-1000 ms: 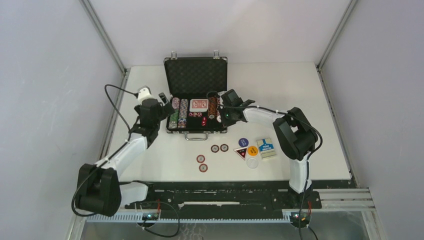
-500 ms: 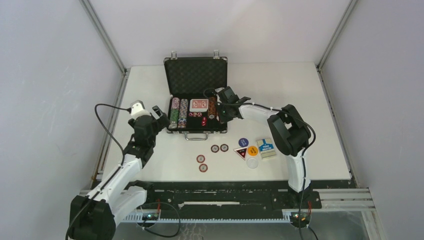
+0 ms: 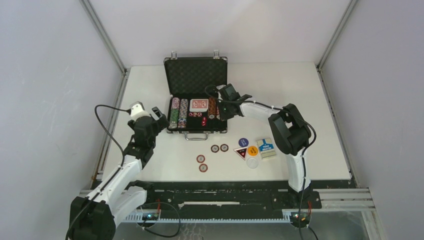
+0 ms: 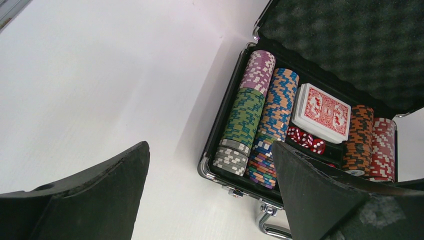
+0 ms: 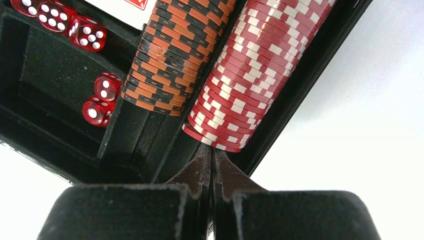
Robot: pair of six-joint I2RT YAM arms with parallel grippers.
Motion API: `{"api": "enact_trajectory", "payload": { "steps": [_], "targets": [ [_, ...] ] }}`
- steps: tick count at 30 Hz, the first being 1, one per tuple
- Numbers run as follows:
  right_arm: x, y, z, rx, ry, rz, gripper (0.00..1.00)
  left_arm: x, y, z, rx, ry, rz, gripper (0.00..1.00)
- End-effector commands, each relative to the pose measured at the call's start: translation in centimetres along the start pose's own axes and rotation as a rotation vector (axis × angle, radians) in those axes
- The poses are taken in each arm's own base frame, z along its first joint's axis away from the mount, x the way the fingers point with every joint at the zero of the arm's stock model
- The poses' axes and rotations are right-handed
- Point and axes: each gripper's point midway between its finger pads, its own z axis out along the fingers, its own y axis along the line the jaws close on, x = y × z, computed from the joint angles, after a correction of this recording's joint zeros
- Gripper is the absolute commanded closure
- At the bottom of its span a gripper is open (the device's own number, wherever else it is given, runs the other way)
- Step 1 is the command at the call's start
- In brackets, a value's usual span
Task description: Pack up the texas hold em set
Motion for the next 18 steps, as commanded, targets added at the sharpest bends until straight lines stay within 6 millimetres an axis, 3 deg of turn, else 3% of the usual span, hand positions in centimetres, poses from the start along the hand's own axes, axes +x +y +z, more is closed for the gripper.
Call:
{"api": "enact_trajectory", "payload": {
  "steps": [1, 11, 18],
  "targets": [
    [-1.8, 1.8, -2.1, -0.028, -0.058, -0.062, 1.00, -0.4, 0.0, -0.2, 0.007, -0.027, 0.007, 0.04],
    [-1.9, 4.4, -6.2, -0.038, -0.137, -0.124, 1.00, -0.7, -0.3, -0.6, 0.028, -0.035, -0.020, 0.00],
    [-1.1, 7.0, -10.5, 0.109, -0.275, -0.289, 1.00, 1.5, 0.2, -0.1, -0.027, 0.040, -0.133, 0.00]
  ]
}}
